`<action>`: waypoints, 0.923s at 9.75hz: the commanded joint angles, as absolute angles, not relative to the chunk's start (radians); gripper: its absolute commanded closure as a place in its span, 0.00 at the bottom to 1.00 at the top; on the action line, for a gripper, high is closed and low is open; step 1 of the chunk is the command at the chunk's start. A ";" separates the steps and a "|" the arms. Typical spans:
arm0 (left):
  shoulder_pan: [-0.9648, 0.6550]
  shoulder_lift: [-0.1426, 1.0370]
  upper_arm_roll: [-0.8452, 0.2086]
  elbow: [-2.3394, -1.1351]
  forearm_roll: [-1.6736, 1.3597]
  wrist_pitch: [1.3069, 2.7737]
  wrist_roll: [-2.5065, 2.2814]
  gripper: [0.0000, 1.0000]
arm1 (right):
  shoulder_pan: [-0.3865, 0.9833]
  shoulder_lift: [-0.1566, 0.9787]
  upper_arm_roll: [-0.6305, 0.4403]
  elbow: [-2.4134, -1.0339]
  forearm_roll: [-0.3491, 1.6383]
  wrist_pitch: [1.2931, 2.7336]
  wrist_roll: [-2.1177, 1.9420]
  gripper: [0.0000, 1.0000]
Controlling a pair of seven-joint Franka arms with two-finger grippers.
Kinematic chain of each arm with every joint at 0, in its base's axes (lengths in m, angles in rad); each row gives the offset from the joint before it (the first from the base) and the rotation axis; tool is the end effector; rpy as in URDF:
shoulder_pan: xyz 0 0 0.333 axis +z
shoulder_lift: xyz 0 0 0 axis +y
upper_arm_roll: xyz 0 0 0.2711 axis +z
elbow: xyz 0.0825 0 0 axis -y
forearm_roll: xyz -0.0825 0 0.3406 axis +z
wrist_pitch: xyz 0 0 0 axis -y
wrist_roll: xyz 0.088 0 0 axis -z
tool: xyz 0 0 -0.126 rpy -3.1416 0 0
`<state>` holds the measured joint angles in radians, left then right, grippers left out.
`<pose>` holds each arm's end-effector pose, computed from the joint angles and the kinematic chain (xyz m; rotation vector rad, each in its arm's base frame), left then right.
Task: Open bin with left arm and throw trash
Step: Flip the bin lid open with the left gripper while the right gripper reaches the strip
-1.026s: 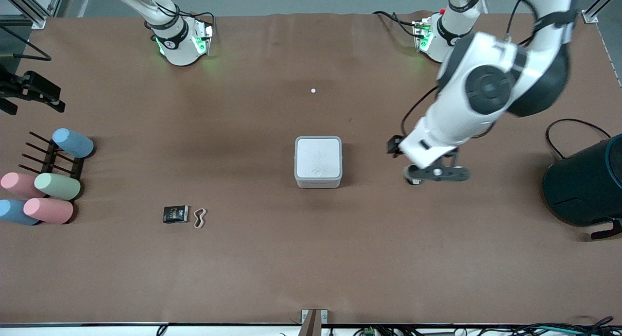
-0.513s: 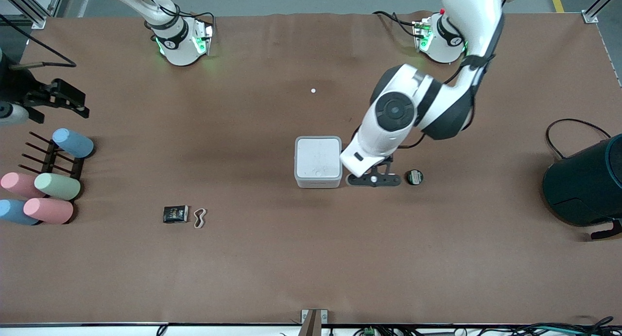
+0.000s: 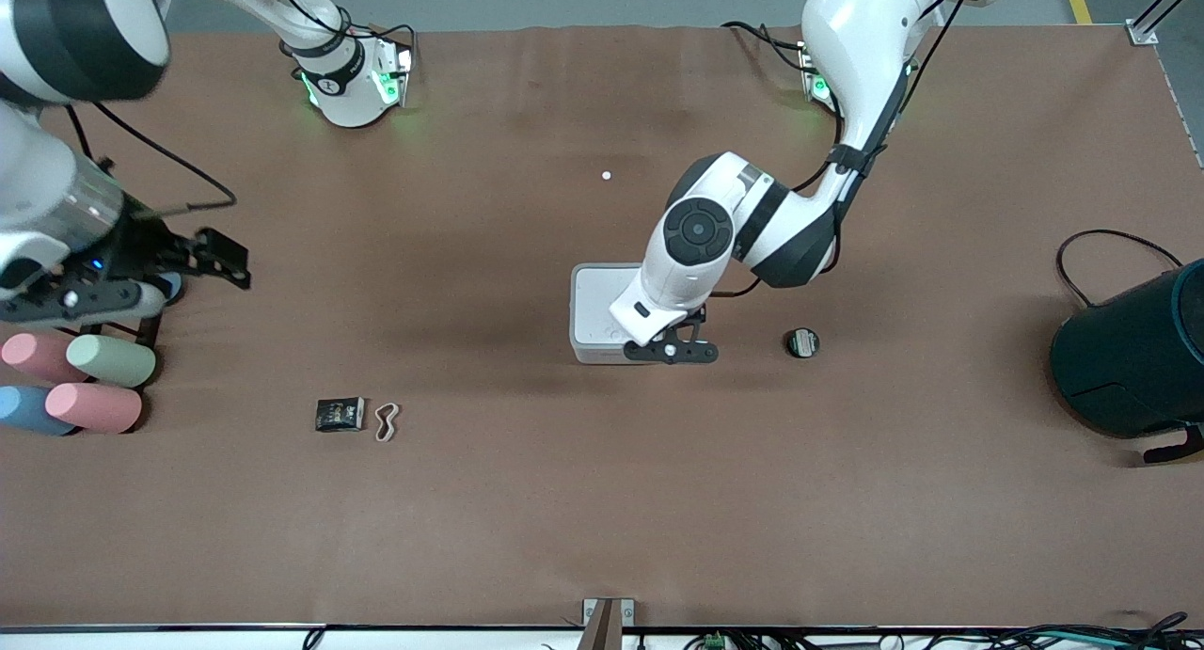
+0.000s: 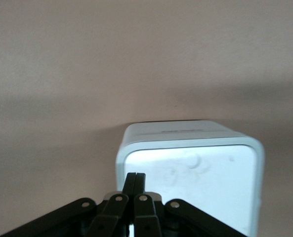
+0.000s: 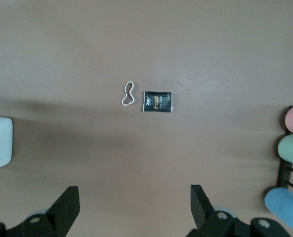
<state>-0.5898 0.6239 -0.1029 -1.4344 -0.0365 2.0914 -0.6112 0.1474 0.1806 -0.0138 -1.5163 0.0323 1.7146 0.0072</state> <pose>0.5108 -0.4134 0.2971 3.0459 -0.0663 -0.0412 0.5627 0.0798 0.4995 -3.1050 -0.1901 -0.0243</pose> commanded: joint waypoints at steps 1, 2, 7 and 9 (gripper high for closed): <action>-0.598 0.635 -0.116 -1.394 -0.058 2.127 -0.621 1.00 | 0.193 0.273 -0.017 -1.511 0.041 1.810 0.085 0.03; -0.600 0.647 -0.123 -1.394 -0.092 2.184 -0.626 1.00 | 0.212 0.329 -0.017 -1.509 0.041 1.865 0.107 0.03; -0.620 0.722 -0.120 -1.388 -0.101 2.232 -0.632 1.00 | 0.255 0.491 -0.017 -1.506 0.025 2.049 0.172 0.03; -0.621 0.742 -0.118 -1.390 -0.094 2.233 -0.623 1.00 | 0.249 0.573 -0.017 -1.484 0.028 2.087 0.172 0.03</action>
<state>-0.6152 0.7129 -0.1238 -1.4064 -0.0891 2.2279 -0.6275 0.2525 0.5163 -0.0170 -1.5150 0.0315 2.0612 0.1527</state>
